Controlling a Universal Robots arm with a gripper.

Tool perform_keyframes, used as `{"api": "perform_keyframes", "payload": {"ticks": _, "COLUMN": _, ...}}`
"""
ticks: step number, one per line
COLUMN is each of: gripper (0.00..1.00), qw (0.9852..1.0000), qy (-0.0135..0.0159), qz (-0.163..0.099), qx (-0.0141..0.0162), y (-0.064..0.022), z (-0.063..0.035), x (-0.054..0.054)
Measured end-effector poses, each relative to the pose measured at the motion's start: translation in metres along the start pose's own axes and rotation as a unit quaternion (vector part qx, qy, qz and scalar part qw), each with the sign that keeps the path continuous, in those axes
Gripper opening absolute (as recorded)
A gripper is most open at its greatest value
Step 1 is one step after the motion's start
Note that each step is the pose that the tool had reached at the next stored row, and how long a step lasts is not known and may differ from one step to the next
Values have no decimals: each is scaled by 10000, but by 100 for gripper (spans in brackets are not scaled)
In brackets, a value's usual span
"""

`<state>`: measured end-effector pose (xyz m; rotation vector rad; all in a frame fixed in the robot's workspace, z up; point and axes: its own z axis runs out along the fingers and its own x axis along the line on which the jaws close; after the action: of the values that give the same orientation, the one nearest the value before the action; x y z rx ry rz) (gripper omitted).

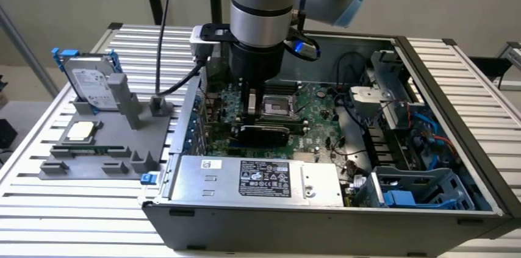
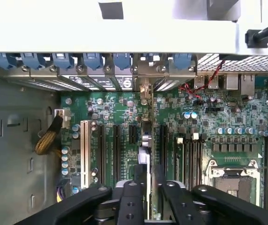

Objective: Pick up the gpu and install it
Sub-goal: 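Press down on the gpu until it lock into place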

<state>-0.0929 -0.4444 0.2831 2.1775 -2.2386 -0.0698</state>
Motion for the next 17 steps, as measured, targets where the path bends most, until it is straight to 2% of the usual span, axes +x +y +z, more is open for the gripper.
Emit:
{"api": "perform_keyframes", "payload": {"ticks": 1, "gripper": 20, "qw": 10000, "qy": -1, "qz": 0, "qx": 1, "y": 0, "z": 1, "x": 0}}
{"api": "perform_keyframes", "payload": {"ticks": 3, "gripper": 11, "qw": 10000, "qy": 0, "qz": 0, "qx": 1, "y": 0, "z": 0, "x": 0}}
{"api": "perform_keyframes", "payload": {"ticks": 7, "gripper": 11, "qw": 10000, "qy": 10, "qz": 0, "qx": 0, "y": 10, "z": 12, "x": -10}}
{"api": "perform_keyframes", "payload": {"ticks": 12, "gripper": 11, "qw": 10000, "qy": 17, "qz": 1, "qx": 3, "y": 48, "z": 60, "x": -74}}
{"api": "perform_keyframes", "payload": {"ticks": 17, "gripper": 11, "qw": 10000, "qy": 32, "qz": 1, "qx": 33, "y": 65, "z": 127, "x": -101}}
